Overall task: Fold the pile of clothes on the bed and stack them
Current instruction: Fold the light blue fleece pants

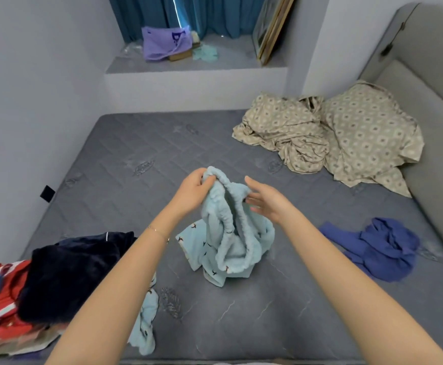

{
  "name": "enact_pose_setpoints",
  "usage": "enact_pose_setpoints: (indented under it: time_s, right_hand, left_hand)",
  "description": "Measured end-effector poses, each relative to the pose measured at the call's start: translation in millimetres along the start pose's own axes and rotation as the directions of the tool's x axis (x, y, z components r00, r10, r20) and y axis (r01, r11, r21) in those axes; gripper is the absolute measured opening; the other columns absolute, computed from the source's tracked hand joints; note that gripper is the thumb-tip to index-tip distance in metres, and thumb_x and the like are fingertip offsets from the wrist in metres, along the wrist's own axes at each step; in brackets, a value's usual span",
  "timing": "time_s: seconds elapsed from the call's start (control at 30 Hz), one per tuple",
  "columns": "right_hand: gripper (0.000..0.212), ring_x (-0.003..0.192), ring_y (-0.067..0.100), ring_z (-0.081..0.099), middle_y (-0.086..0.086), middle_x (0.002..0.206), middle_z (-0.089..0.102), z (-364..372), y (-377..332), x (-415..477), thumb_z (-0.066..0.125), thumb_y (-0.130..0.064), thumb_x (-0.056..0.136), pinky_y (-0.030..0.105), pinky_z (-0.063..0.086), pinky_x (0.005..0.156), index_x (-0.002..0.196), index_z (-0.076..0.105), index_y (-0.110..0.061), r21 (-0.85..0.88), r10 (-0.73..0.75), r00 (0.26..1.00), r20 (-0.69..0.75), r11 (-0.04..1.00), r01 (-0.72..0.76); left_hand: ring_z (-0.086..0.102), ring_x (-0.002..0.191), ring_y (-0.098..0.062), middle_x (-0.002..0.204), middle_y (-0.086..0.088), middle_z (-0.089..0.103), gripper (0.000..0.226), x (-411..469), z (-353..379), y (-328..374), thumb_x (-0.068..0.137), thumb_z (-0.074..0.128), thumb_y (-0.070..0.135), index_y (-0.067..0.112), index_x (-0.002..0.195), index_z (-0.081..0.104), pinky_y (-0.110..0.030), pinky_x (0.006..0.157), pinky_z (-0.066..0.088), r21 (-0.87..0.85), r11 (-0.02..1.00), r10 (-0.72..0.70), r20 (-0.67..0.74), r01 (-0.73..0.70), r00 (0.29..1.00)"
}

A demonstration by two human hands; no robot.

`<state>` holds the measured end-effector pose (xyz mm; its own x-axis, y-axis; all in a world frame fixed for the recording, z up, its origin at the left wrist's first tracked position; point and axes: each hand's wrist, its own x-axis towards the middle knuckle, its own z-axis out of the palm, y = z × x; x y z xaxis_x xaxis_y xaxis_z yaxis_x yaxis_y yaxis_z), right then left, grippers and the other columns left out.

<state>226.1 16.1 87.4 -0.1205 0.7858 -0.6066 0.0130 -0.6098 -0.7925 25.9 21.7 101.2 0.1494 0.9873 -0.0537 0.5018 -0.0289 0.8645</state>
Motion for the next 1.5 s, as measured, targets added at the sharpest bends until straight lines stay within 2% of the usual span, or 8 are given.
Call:
enact_pose_setpoints:
  time_s: [0.33,0.43,0.57,0.7,0.8,1.0,1.3,1.5]
  right_hand:
    - [0.105,0.129,0.001,0.032,-0.018,0.141,0.03,-10,66,7,0.079,-0.041,0.078,0.02,0.033,0.1,0.152,0.006,-0.037,-0.28,-0.113,0.967,0.229,0.944,0.177]
    - [0.086,0.121,-0.013,0.042,-0.025,0.131,0.04,-3,83,10,0.083,-0.033,0.074,0.007,0.038,0.089,0.139,0.028,-0.041,-0.296,-0.22,0.957,0.186,0.917,0.268]
    - [0.058,0.108,0.012,0.059,-0.007,0.116,0.06,9,101,23,0.072,-0.047,0.079,0.038,0.05,0.093,0.124,0.046,-0.022,-0.45,-0.31,0.948,-0.067,0.858,0.249]
    - [0.022,0.07,0.015,0.051,0.003,0.079,0.053,3,92,35,0.054,-0.027,0.096,0.046,0.052,0.079,0.094,0.049,-0.006,-0.448,-0.302,0.947,-0.11,0.865,0.225]
    - [0.028,0.078,0.015,0.054,0.001,0.089,0.058,-21,70,36,0.045,-0.03,0.1,0.028,0.047,0.067,0.102,0.056,-0.004,-0.453,-0.369,0.911,-0.184,0.854,0.255]
    - [0.022,0.088,0.024,0.06,0.008,0.095,0.065,-57,-14,31,0.045,-0.026,0.1,0.041,0.049,0.077,0.104,0.06,-0.01,-0.563,-0.614,0.762,-0.206,0.711,0.421]
    - [0.018,0.072,0.015,0.048,0.018,0.085,0.059,-63,-77,17,0.052,-0.015,0.095,0.032,0.039,0.066,0.092,0.058,0.002,-0.539,-0.789,0.569,-0.232,0.592,0.599]
    - [0.033,0.061,0.009,0.049,-0.001,0.069,0.055,-58,-89,16,0.074,-0.035,0.082,0.022,0.041,0.056,0.084,0.058,-0.006,-0.439,-0.645,0.734,-0.211,0.734,0.518]
  left_hand:
    - [0.047,0.066,-0.005,0.076,0.004,0.052,0.027,25,22,31,0.102,0.046,0.026,0.016,0.078,0.052,-0.019,0.061,0.038,-0.2,0.98,-0.062,-0.223,0.017,0.973]
    - [0.052,0.073,-0.008,0.084,-0.001,0.056,0.023,32,22,44,0.102,0.046,0.027,0.012,0.087,0.055,-0.021,0.066,0.043,-0.225,0.974,-0.043,-0.239,-0.012,0.97]
    - [0.056,0.086,-0.022,0.094,-0.016,0.058,0.027,40,24,50,0.102,0.046,0.026,0.001,0.099,0.057,-0.039,0.08,0.048,-0.331,0.944,-0.088,-0.223,0.01,0.971]
    - [0.052,0.074,-0.016,0.082,-0.01,0.055,0.021,43,20,36,0.101,0.048,0.024,0.007,0.089,0.054,-0.028,0.066,0.045,-0.377,0.925,-0.16,-0.279,0.045,0.947]
    - [0.046,0.063,-0.011,0.071,-0.002,0.05,0.023,45,4,19,0.098,0.053,0.024,0.009,0.08,0.051,-0.024,0.059,0.04,-0.397,0.914,-0.243,-0.366,0.085,0.898]
    - [0.038,0.057,-0.009,0.064,0.004,0.042,0.036,50,-29,3,0.092,0.06,0.029,0.018,0.064,0.041,-0.024,0.055,0.033,-0.382,0.916,-0.304,-0.453,0.125,0.838]
    - [0.028,0.056,-0.006,0.058,0.007,0.03,0.044,53,-51,26,0.093,0.061,0.027,0.023,0.057,0.036,-0.019,0.054,0.027,-0.289,0.952,-0.073,-0.543,-0.105,0.836]
    - [0.031,0.061,-0.013,0.066,-0.007,0.033,0.037,56,-50,19,0.097,0.056,0.028,0.013,0.067,0.04,-0.027,0.056,0.027,-0.4,0.913,-0.134,-0.49,-0.085,0.861]
